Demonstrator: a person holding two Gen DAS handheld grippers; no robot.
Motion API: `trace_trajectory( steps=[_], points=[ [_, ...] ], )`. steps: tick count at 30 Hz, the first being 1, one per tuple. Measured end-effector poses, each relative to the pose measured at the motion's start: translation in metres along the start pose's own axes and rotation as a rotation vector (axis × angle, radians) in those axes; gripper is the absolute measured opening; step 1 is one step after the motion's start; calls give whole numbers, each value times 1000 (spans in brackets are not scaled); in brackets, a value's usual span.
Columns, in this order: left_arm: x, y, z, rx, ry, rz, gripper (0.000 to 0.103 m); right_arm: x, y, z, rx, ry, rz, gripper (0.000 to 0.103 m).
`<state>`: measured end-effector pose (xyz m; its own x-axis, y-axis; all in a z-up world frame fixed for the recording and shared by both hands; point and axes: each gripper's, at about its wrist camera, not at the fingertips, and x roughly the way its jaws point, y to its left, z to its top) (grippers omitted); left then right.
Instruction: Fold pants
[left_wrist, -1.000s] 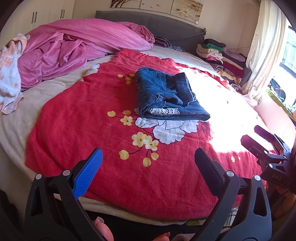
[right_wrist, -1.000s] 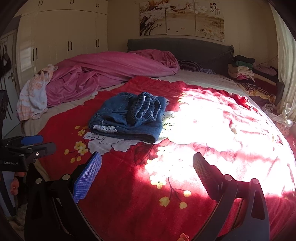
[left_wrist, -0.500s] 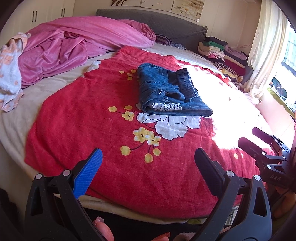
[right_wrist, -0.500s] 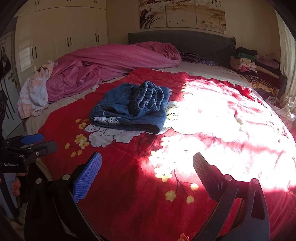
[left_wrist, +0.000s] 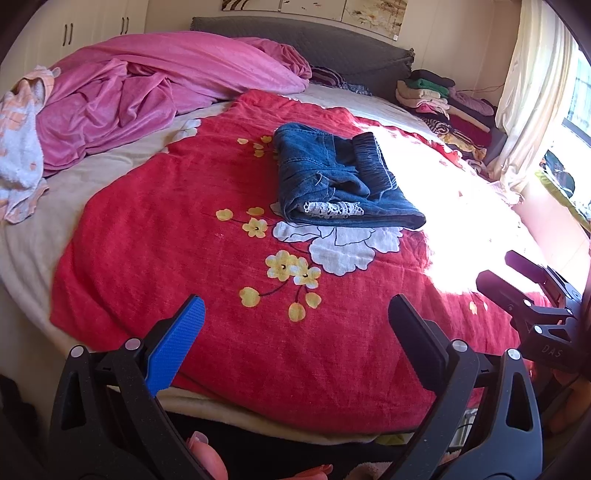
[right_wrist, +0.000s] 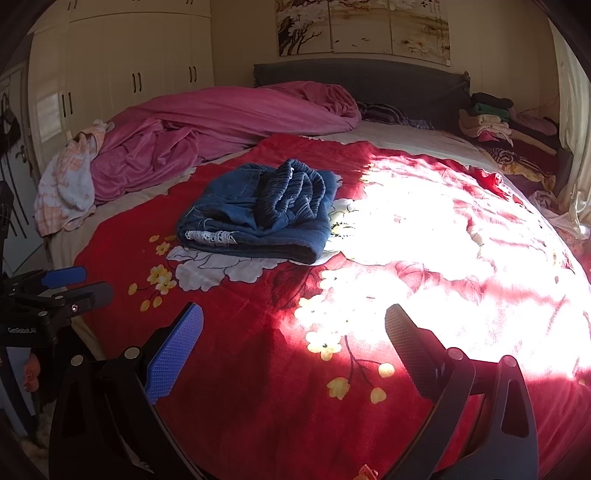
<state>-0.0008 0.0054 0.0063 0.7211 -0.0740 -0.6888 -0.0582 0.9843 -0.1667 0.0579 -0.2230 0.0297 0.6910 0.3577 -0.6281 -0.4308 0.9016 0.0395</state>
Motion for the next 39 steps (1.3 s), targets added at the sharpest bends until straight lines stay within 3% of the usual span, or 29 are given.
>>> trace_trajectory(
  steps=[39],
  points=[
    [3,-3,-1,7,18,8,93,0,1,-1,1,4,-3,98]
  ],
)
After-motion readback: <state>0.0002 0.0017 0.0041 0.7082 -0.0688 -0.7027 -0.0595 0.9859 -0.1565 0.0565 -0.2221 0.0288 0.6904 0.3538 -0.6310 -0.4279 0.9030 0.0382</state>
